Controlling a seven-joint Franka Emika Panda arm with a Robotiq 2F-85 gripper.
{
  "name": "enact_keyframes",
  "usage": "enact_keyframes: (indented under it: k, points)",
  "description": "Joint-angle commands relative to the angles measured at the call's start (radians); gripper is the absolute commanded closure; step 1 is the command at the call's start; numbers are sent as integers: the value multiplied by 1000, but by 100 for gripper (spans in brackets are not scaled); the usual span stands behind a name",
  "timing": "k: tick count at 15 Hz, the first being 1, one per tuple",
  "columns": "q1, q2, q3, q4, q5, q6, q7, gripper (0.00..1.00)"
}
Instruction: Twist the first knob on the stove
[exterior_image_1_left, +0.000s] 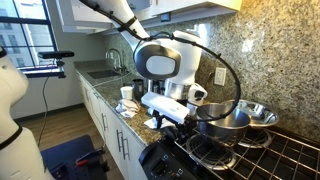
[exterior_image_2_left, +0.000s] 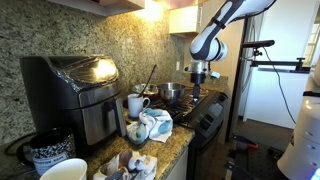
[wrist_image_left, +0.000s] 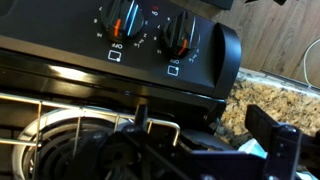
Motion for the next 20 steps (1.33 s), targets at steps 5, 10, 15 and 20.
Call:
enact_keyframes:
  k: [5,10,15,20]
  points:
    - [20,-7,-20,16,-23,-6,39,0]
    - [19,-6,-23,15,-20,4,34,0]
    - [19,-1,-28,12,-4,-2,2,0]
    - [19,-1,-28,12,-4,-2,2,0]
